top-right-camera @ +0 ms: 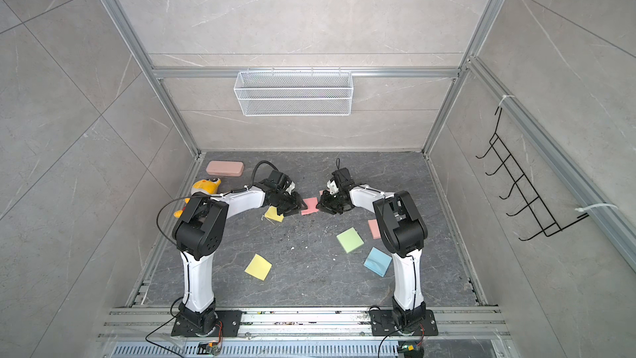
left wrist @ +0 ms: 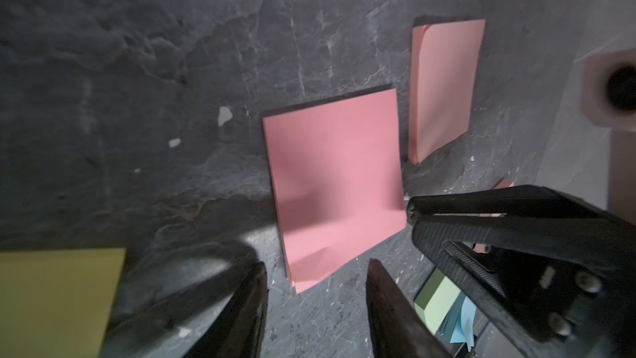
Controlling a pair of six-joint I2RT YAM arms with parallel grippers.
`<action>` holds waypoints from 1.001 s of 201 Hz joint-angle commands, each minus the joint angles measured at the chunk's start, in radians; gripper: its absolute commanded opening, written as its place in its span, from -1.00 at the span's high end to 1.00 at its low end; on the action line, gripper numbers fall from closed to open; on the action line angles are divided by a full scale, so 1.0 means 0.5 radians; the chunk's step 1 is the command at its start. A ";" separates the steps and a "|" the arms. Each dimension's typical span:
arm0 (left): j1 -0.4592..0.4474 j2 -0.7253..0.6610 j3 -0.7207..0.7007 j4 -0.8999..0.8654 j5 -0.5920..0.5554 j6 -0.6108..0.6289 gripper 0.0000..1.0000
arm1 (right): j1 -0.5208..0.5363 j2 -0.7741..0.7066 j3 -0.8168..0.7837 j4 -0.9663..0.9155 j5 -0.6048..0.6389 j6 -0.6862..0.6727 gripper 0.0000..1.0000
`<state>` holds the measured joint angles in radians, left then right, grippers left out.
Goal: Tear off pages from different memo pads
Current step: Pick up the memo pad from the center of the board.
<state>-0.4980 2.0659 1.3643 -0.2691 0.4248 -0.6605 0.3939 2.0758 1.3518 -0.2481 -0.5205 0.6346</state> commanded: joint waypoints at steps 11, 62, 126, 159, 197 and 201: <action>-0.022 0.037 0.048 -0.090 -0.015 0.039 0.16 | 0.013 0.088 0.044 0.033 -0.063 -0.006 0.65; -0.012 -0.012 0.019 -0.083 0.024 0.045 0.36 | 0.009 -0.028 -0.082 0.233 -0.152 0.016 0.98; 0.319 -0.847 -0.756 0.804 0.506 -0.399 -0.20 | 0.016 -0.509 -0.496 0.525 -0.421 0.313 1.00; 0.321 -1.027 -0.997 1.065 0.629 -0.609 -0.39 | 0.070 -0.827 -0.764 0.715 -0.546 0.608 1.00; 0.224 -1.223 -1.138 1.092 0.610 -0.663 -0.38 | 0.210 -1.035 -0.873 0.791 -0.573 0.839 1.00; 0.208 -1.234 -1.142 1.091 0.609 -0.662 -0.37 | 0.226 -1.046 -0.879 0.801 -0.573 0.856 1.00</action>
<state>-0.3573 1.5196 0.8040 0.1978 0.6895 -0.9478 0.4625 1.6062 0.9375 0.0814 -0.7708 0.9482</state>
